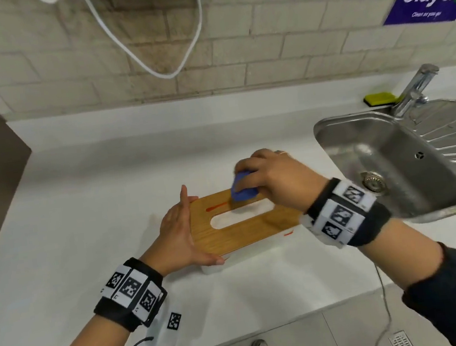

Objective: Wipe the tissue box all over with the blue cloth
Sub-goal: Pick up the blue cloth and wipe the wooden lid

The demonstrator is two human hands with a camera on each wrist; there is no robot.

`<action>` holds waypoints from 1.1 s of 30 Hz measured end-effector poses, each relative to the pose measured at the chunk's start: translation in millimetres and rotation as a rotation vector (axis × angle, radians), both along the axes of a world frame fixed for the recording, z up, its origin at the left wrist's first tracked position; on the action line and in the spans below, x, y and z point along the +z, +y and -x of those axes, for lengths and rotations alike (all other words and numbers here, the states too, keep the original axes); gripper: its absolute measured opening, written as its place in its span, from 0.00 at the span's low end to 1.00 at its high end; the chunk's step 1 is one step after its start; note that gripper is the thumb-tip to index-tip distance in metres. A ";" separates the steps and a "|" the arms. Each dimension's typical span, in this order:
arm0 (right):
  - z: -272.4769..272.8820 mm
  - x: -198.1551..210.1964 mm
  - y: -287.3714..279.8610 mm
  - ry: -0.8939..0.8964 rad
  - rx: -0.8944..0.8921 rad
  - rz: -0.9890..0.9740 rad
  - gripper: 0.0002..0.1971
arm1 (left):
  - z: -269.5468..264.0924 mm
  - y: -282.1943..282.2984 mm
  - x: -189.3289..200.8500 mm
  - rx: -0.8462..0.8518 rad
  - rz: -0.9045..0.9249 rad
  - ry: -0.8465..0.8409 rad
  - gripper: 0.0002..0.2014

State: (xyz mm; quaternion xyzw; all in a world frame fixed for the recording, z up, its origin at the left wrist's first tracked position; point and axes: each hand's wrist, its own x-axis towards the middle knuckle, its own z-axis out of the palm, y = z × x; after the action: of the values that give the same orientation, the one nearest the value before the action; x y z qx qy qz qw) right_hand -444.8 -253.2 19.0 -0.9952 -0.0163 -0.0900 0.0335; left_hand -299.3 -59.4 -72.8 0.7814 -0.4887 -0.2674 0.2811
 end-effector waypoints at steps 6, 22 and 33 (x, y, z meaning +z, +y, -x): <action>-71.5 -12.4 28.3 0.168 0.277 -0.028 0.11 | 2.1 -1.5 -1.1 0.050 0.054 0.163 0.78; 2.4 -21.9 -59.6 0.459 -0.067 -0.112 0.13 | 1.9 0.6 -5.5 0.051 0.030 0.078 0.78; 109.9 -0.4 -71.7 -0.146 -0.685 -0.708 0.17 | 9.2 1.6 4.0 -0.003 0.012 -0.170 0.68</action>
State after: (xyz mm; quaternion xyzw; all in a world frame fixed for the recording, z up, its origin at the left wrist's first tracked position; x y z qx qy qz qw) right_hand -554.7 -324.9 18.6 -0.8621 0.3411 -0.1653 0.3365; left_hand -308.5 -57.8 -68.8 0.7990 -0.5134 -0.1978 0.2428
